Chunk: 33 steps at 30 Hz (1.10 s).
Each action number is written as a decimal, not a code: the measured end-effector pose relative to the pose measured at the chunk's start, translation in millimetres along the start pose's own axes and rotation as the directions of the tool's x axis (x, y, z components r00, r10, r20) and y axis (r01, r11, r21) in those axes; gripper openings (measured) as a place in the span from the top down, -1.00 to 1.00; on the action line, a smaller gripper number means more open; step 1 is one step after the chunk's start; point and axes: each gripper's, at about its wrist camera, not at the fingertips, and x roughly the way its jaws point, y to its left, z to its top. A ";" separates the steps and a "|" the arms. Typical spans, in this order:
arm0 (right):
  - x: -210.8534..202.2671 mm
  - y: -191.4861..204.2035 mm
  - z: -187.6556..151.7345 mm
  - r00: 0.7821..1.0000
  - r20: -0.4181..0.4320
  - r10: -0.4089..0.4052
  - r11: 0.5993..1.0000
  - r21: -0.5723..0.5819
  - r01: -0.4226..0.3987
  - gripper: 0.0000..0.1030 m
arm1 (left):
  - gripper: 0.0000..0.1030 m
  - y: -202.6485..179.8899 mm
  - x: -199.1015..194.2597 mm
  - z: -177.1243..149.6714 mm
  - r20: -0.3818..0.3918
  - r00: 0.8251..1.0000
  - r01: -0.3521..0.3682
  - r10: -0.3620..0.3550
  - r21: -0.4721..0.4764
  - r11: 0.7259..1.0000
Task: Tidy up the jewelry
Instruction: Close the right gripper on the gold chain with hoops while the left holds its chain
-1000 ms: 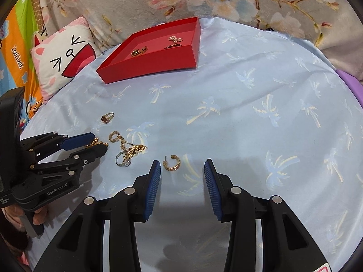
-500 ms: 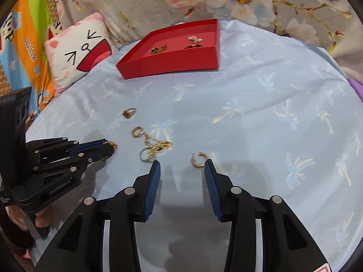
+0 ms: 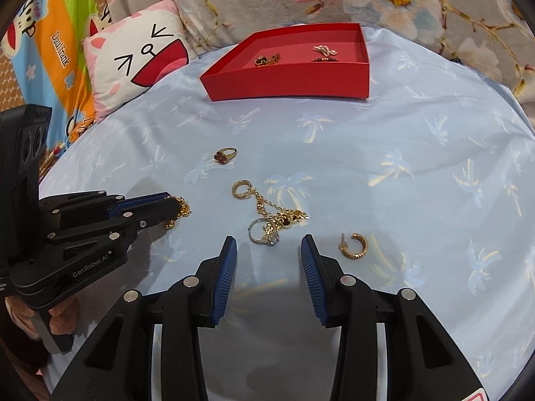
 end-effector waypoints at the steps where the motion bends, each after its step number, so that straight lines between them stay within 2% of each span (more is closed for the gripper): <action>1: 1.3 1.3 1.5 1.000 0.002 -0.001 1.000 -0.005 0.001 0.23 | 0.85 0.0 0.2 -0.3 0.000 1.000 0.002 -0.002 0.000 1.000; 4: 6.5 1.6 5.3 1.000 -0.002 -0.002 1.000 -0.014 0.002 0.23 | 0.85 0.1 0.5 -0.3 -0.001 1.000 0.006 -0.006 0.002 1.000; 7: 11.6 1.8 6.7 1.000 -0.012 0.003 1.000 -0.014 -0.003 0.35 | 0.85 1.4 1.7 -0.2 -0.007 1.000 0.013 -0.013 -0.003 1.000; 9: 12.2 2.2 6.6 1.000 -0.015 0.009 1.000 -0.017 -0.010 0.52 | 0.85 1.3 1.8 -0.5 -0.006 1.000 0.013 -0.014 -0.004 1.000; 16: 9.4 2.1 1.6 1.000 -0.017 0.002 1.000 -0.027 -0.002 0.83 | 0.85 1.0 1.6 -0.8 -0.006 1.000 0.015 -0.015 -0.005 1.000; 25: 0.1 4.6 -5.2 1.000 -0.005 0.015 1.000 -0.027 -0.015 0.84 | 0.85 1.1 1.4 -1.1 -0.002 1.000 0.017 -0.017 -0.008 1.000; 33: -27.2 8.3 2.6 0.997 0.056 0.049 0.999 -0.018 -0.048 0.83 | 0.85 -0.6 -9.5 3.1 0.025 0.999 0.031 -0.030 -0.008 1.000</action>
